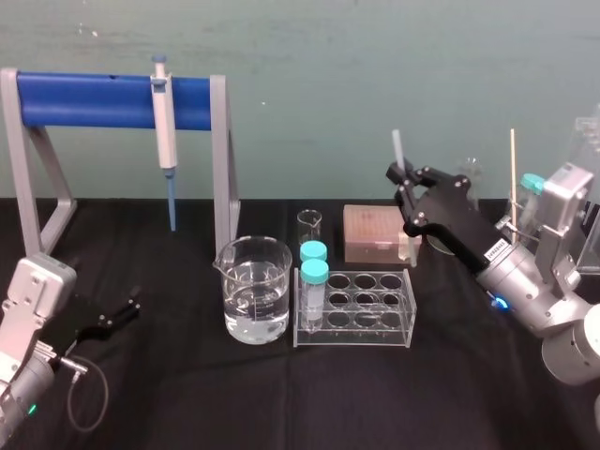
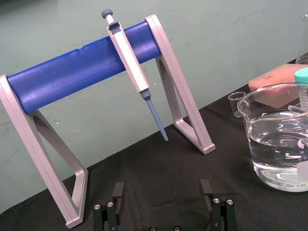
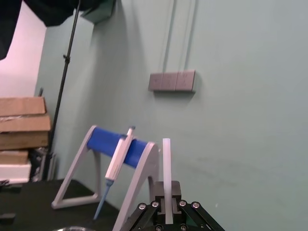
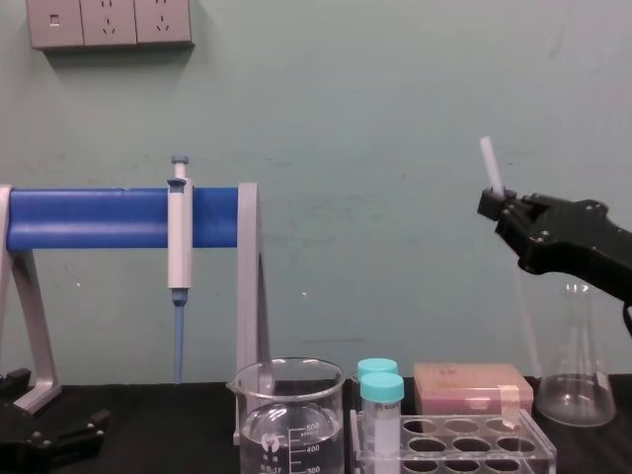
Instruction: Pick up the stirring rod with one hand, then place it down.
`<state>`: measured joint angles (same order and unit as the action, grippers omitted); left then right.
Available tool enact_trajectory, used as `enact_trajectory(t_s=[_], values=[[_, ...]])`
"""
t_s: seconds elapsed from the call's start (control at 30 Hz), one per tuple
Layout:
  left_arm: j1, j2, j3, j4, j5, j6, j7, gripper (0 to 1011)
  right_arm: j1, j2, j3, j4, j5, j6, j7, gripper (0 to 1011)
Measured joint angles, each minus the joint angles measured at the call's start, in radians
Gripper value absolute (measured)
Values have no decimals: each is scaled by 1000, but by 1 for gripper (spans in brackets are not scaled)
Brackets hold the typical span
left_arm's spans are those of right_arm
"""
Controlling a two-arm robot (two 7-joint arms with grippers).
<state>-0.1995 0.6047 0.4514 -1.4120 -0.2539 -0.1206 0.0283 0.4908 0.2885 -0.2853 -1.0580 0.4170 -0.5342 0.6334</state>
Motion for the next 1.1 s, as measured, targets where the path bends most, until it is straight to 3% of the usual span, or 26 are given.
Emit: enact_trajectory(t_s=[0.23,0.33,0.43,0.63,1.0,1.1], values=[[0,0,0,0,0,0,0,1000,-52,-13,32,-41,-28,-43,-48,72],[0,0,0,0,0,0,0,1000,-72,-14,43,-63,-33,-19,-70,72],[0,0,0,0,0,0,0,1000,-109,-16,63,-105,-35,55,-117,72],[0,0,0,0,0,0,0,1000,-162,-20,87,-153,-59,113,-179,72],[0,0,0,0,0,0,0,1000,-195,-26,113,-174,-146,97,-244,72],[0,0,0,0,0,0,0,1000,-195,-26,113,-174,-145,97,-244,72]])
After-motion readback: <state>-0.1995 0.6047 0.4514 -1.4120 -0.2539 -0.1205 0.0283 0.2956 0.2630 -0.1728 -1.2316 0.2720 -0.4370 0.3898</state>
